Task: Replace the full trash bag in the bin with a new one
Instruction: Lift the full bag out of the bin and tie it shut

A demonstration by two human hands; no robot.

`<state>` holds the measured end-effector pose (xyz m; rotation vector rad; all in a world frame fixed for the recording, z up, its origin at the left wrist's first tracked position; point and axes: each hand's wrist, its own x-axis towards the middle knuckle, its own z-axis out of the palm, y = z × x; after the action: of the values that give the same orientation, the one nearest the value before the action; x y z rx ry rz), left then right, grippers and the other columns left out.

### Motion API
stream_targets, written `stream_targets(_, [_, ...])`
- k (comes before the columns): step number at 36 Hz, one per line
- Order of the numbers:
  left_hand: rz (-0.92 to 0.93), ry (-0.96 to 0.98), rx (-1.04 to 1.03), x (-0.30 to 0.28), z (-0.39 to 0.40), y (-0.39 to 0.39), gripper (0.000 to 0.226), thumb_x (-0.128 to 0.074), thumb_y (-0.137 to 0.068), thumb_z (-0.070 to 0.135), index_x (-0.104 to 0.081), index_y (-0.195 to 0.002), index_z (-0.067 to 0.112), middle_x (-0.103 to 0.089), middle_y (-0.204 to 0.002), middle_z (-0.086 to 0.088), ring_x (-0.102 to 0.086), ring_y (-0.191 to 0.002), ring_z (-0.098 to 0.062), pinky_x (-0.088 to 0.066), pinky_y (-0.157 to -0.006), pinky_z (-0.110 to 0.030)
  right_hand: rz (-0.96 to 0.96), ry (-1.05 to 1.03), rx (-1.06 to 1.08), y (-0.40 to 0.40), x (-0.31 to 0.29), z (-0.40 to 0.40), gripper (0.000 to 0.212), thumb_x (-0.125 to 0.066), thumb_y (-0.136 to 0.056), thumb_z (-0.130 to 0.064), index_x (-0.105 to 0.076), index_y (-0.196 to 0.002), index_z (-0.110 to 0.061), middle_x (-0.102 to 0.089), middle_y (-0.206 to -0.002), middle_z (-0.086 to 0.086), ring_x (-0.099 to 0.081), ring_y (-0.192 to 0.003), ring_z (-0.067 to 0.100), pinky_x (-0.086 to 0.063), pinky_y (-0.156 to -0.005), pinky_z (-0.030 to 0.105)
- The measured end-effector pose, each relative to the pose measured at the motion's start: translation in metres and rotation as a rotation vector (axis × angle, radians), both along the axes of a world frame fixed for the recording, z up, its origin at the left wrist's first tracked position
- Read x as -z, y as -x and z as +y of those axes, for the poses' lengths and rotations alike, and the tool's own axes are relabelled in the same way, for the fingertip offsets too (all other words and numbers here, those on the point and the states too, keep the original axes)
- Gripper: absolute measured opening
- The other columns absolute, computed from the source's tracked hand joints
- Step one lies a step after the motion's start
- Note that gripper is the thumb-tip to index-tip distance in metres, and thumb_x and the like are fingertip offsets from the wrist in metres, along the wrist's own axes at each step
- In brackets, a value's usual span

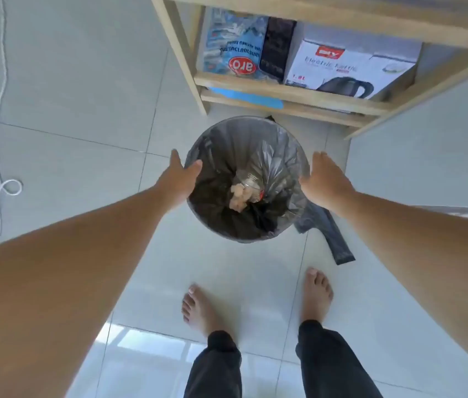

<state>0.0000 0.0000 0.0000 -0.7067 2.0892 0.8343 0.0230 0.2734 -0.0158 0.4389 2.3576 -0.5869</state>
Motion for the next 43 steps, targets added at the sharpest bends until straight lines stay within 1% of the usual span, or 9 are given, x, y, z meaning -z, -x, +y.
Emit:
stream_targets(3, [0.062, -0.051, -0.238, 0.020, 0.007, 0.007, 0.068, -0.032, -0.102, 0.052, -0.007, -0.158, 0.024, -0.020, -0.164, -0.007, -0.026, -0.147, -0.034, -0.027, -0.115, -0.045, -0.068, 0.098, 0.295, -0.006, 0.020, -0.006, 0.045, -0.055, -0.091, -0.026, -0.048, -0.130, -0.005, -0.059, -0.119, 0.010, -0.058, -0.105, 0.031, -0.044, -0.080, 0.034])
stream_targets(10, [0.153, 0.076, -0.172, 0.048, 0.007, -0.020, 0.038, -0.035, -0.104, 0.029, -0.055, -0.130, 0.010, -0.061, -0.126, -0.013, -0.058, -0.113, -0.034, -0.048, -0.096, -0.043, -0.259, 0.513, 1.039, -0.044, 0.062, -0.010, 0.043, -0.069, -0.085, -0.019, -0.056, -0.126, -0.015, -0.064, -0.114, 0.005, -0.062, -0.103, 0.026, -0.056, -0.083, 0.043])
stream_targets(16, [-0.155, -0.182, -0.341, 0.052, -0.012, -0.067, 0.019, -0.058, -0.096, 0.012, -0.052, -0.114, 0.009, -0.067, -0.113, -0.016, -0.072, -0.088, -0.033, -0.063, -0.066, -0.040, -0.019, 0.832, 1.201, -0.037, 0.056, 0.003, 0.044, -0.073, -0.082, -0.041, -0.069, -0.113, -0.010, -0.076, -0.105, 0.010, -0.073, -0.097, 0.030, -0.060, -0.075, 0.036])
stream_targets(20, [-0.361, -0.366, -0.417, 0.046, -0.030, -0.082, 0.047, -0.050, -0.094, 0.051, -0.062, -0.115, 0.010, -0.073, -0.106, -0.016, -0.072, -0.094, -0.037, -0.059, -0.083, -0.050, -0.081, 0.877, 1.322, -0.035, 0.050, 0.010, 0.056, -0.042, -0.095, -0.057, -0.063, -0.121, -0.012, -0.071, -0.116, 0.009, -0.067, -0.108, 0.030, -0.054, -0.084, 0.039])
stream_targets(25, [-0.209, -0.414, -0.826, 0.074, -0.037, -0.066, 0.071, -0.027, -0.093, 0.069, -0.055, -0.131, 0.015, -0.063, -0.125, -0.015, -0.060, -0.115, -0.037, -0.043, -0.102, -0.059, -0.212, 0.638, 1.338, -0.053, 0.080, 0.021, 0.033, -0.034, -0.097, -0.017, -0.060, -0.116, -0.010, -0.067, -0.118, 0.015, -0.063, -0.106, 0.031, -0.052, -0.090, 0.046])
stream_targets(28, [-0.218, -0.467, -0.880, 0.083, -0.023, -0.052, 0.058, -0.024, -0.101, 0.053, -0.054, -0.133, 0.015, -0.060, -0.131, -0.015, -0.057, -0.120, -0.038, -0.043, -0.101, -0.058, -0.341, 0.575, 1.329, -0.063, 0.095, 0.020, 0.038, -0.040, -0.093, -0.024, -0.059, -0.125, -0.017, -0.059, -0.133, 0.012, -0.055, -0.116, 0.032, -0.038, -0.106, 0.059])
stream_targets(33, [-0.053, -0.554, -1.009, 0.085, 0.002, -0.039, 0.040, -0.025, -0.099, 0.015, -0.063, -0.091, 0.004, -0.065, -0.097, -0.015, -0.061, -0.095, -0.032, -0.048, -0.096, -0.043, -0.462, 0.686, 1.311, -0.077, 0.121, 0.009, 0.043, -0.051, -0.094, -0.036, -0.052, -0.133, -0.017, -0.047, -0.143, 0.005, -0.043, -0.132, 0.034, -0.033, -0.109, 0.060])
stream_targets(39, [-0.003, -0.330, -0.732, 0.114, -0.011, -0.048, 0.025, -0.041, -0.099, 0.013, -0.062, -0.086, 0.008, -0.061, -0.091, -0.015, -0.063, -0.096, -0.032, -0.052, -0.088, -0.039, -0.284, 0.637, 1.383, -0.080, 0.128, 0.009, 0.018, -0.057, -0.093, -0.011, -0.070, -0.106, -0.013, -0.073, -0.108, 0.010, -0.068, -0.098, 0.029, -0.061, -0.075, 0.043])
stream_targets(43, [-0.073, -0.312, -0.865, 0.109, -0.011, -0.050, 0.021, -0.043, -0.096, 0.001, -0.064, -0.096, 0.006, -0.065, -0.093, -0.011, -0.064, -0.091, -0.027, -0.057, -0.083, -0.041, -0.176, 0.617, 1.443, -0.082, 0.115, 0.015, 0.014, -0.055, -0.093, -0.004, -0.067, -0.093, -0.011, -0.071, -0.087, 0.006, -0.067, -0.075, 0.020, -0.059, -0.060, 0.034])
